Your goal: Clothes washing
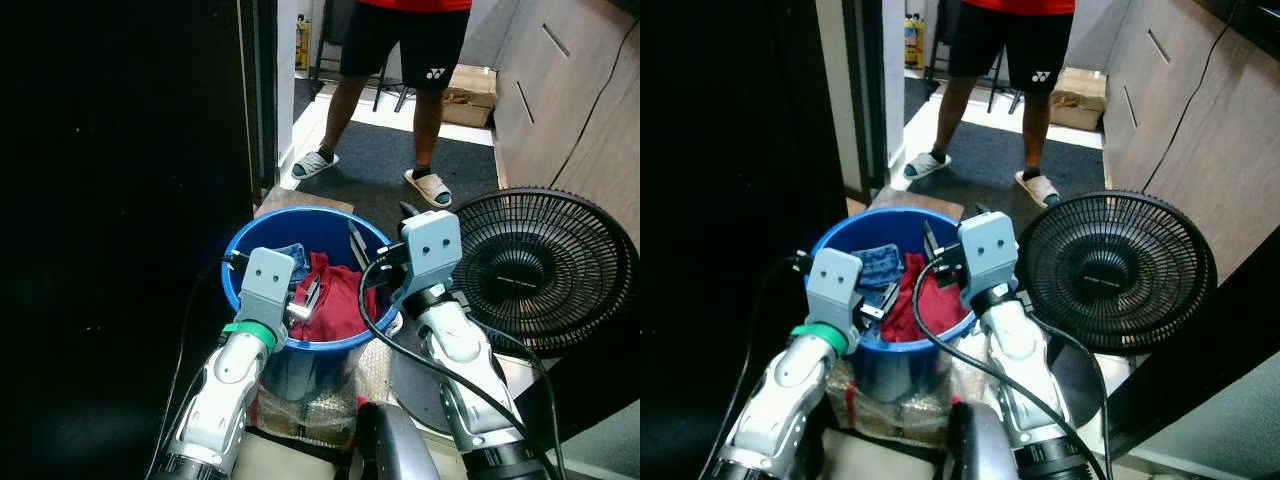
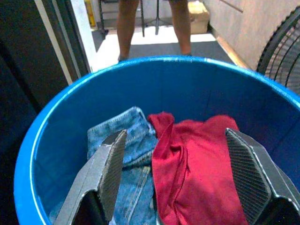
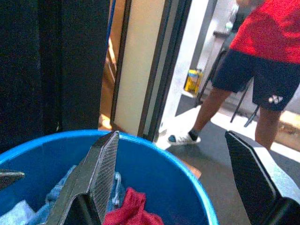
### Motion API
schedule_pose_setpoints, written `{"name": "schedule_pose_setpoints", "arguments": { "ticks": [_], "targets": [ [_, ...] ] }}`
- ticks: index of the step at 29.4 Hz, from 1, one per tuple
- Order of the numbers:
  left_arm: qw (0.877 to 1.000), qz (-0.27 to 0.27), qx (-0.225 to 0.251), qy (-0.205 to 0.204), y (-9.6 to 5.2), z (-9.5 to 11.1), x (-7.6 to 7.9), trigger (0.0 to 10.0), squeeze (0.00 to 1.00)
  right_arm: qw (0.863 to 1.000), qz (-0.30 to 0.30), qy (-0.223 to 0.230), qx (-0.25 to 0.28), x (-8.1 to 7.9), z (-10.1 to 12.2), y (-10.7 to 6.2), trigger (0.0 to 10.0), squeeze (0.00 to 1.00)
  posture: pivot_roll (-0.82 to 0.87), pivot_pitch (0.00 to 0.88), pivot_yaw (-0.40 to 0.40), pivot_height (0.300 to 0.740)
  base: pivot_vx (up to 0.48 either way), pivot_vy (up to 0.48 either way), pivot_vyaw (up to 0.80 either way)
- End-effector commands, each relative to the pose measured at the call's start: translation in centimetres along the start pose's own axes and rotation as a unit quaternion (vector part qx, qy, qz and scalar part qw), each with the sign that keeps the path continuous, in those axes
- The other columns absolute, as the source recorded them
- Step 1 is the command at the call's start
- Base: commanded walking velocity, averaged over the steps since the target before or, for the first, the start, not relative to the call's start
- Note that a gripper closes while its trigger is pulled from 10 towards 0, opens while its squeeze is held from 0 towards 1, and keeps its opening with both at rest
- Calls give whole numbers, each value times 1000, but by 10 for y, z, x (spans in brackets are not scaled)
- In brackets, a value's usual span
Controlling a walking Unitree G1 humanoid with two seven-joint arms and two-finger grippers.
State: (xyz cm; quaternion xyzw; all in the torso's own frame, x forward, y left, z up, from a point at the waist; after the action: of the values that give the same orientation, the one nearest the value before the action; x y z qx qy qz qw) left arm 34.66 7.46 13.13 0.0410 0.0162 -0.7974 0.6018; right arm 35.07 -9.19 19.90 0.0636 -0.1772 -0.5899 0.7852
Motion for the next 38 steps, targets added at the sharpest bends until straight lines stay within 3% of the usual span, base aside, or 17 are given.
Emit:
{"name": "schedule_pose_setpoints", "arguments": {
  "ticks": [1, 23, 28, 38],
  "targets": [
    [1000, -1, -11, 5, -2, -8, 0, 10000, 0, 1000, -5, 2, -13, -1, -7, -2, 10000, 0, 56, 62, -21, 533, 0, 0, 0],
    [1000, 3, -1, 6, 6, 0, 0, 10000, 0, 1000, -8, -4, 27, 4, 15, 7, 10000, 0, 51, 51, -10, 478, 0, 0, 0],
    [1000, 0, -5, 9, 4, -3, -1, 10000, 0, 1000, -15, -1, 22, 6, 11, 6, 10000, 0, 53, 64, -11, 478, 0, 0, 0],
    [999, -3, -39, 24, 0, -25, 1, 10000, 0, 1000, 19, 21, -10, -8, -4, -1, 10000, 0, 63, 72, -13, 478, 0, 0, 0]
  ]
}}
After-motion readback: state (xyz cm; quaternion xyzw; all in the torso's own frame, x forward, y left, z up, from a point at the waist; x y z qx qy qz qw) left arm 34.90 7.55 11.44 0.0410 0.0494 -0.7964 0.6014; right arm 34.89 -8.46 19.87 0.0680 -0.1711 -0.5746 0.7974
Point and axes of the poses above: a point about 5 cm out from each wrist's last joint towards the gripper, its own y axis pointing out of the wrist towards the gripper, its own z axis along the axis of the wrist's last joint, x = y × z, the point moved 4 cm from there along y, pointing out of the wrist towards the gripper
